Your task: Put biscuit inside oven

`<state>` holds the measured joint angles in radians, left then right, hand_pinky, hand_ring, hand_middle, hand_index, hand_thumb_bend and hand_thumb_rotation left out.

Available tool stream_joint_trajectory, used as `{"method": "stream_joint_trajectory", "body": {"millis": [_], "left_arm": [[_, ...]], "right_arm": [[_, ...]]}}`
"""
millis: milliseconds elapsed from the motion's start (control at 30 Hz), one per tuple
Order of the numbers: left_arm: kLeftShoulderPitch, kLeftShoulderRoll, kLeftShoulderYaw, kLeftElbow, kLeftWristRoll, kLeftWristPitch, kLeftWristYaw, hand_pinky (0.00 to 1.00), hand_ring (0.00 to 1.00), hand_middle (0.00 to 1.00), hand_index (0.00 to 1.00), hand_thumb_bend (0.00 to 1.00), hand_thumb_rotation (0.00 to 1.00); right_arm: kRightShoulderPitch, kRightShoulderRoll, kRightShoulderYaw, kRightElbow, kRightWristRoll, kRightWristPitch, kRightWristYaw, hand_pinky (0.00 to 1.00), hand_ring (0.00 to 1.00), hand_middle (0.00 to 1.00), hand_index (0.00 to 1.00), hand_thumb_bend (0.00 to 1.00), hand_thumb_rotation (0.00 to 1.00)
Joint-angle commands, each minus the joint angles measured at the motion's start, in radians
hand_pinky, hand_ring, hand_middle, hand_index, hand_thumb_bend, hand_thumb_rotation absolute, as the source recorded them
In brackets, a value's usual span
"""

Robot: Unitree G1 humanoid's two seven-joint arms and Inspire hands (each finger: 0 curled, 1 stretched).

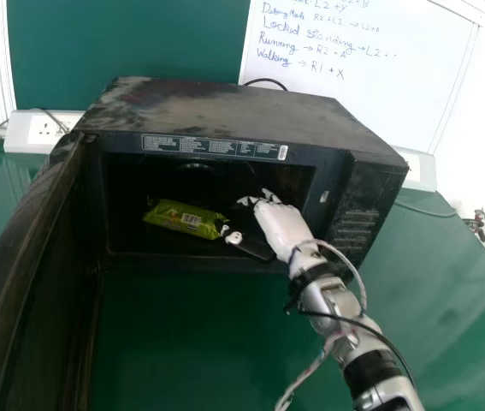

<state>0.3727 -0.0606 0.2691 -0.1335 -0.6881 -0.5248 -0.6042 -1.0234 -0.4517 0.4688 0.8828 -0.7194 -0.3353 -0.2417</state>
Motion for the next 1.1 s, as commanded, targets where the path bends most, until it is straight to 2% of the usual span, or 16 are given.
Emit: {"method": "stream_joint_trajectory", "body": {"millis": [0, 67, 167, 267, 400, 533, 667, 800, 900, 1067], "left_arm": [[0.003, 0.007, 0.012, 0.009, 0.000, -0.001, -0.002, 0.82, 0.89, 0.93, 0.96, 1.00, 0.49], [0.000, 0.008, 0.013, 0.012, -0.001, -0.003, -0.004, 0.82, 0.89, 0.93, 0.97, 1.00, 0.49], [-0.007, 0.010, 0.016, 0.022, -0.003, -0.008, -0.012, 0.82, 0.89, 0.93, 0.97, 1.00, 0.49], [-0.009, 0.012, 0.017, 0.021, -0.005, -0.002, -0.009, 0.82, 0.89, 0.93, 0.97, 1.00, 0.50], [-0.009, 0.015, 0.017, 0.016, -0.006, 0.005, -0.005, 0.82, 0.89, 0.93, 0.97, 1.00, 0.49], [-0.012, 0.016, 0.018, 0.017, -0.002, 0.006, -0.003, 0.82, 0.89, 0.93, 0.97, 1.00, 0.49], [-0.017, 0.016, 0.019, 0.020, -0.005, 0.007, -0.006, 0.82, 0.89, 0.93, 0.97, 1.00, 0.49], [-0.021, 0.019, 0.020, 0.022, -0.006, 0.008, -0.011, 0.82, 0.89, 0.93, 0.97, 1.00, 0.49], [-0.025, 0.023, 0.023, 0.026, -0.016, 0.013, -0.020, 0.82, 0.89, 0.93, 0.97, 1.00, 0.49], [-0.037, 0.030, 0.031, 0.037, -0.022, 0.012, -0.033, 0.83, 0.90, 0.94, 0.97, 1.00, 0.49]], "right_arm": [[0.041, -0.033, -0.021, -0.045, 0.001, -0.002, 0.000, 0.63, 0.74, 0.78, 0.77, 0.83, 0.78], [0.073, -0.050, -0.037, -0.089, 0.010, -0.001, 0.003, 0.62, 0.73, 0.78, 0.76, 0.85, 0.77], [0.129, -0.080, -0.070, -0.170, 0.027, 0.001, 0.029, 0.58, 0.73, 0.77, 0.76, 0.76, 0.67], [0.190, -0.105, -0.109, -0.255, 0.046, 0.003, 0.059, 0.59, 0.73, 0.76, 0.76, 0.78, 0.62], [0.264, -0.139, -0.148, -0.363, 0.050, 0.013, 0.094, 0.60, 0.74, 0.77, 0.76, 0.80, 0.65], [0.333, -0.162, -0.192, -0.457, 0.062, 0.024, 0.121, 0.61, 0.74, 0.78, 0.76, 0.79, 0.61], [0.398, -0.189, -0.233, -0.540, 0.052, 0.042, 0.134, 0.61, 0.75, 0.78, 0.77, 0.79, 0.62], [0.467, -0.217, -0.284, -0.602, 0.075, 0.048, 0.154, 0.64, 0.77, 0.79, 0.78, 0.78, 0.68], [0.514, -0.231, -0.323, -0.632, 0.093, 0.040, 0.161, 0.66, 0.77, 0.80, 0.78, 0.77, 0.62], [0.579, -0.252, -0.366, -0.689, 0.094, 0.057, 0.181, 0.68, 0.78, 0.81, 0.78, 0.78, 0.63]]}}
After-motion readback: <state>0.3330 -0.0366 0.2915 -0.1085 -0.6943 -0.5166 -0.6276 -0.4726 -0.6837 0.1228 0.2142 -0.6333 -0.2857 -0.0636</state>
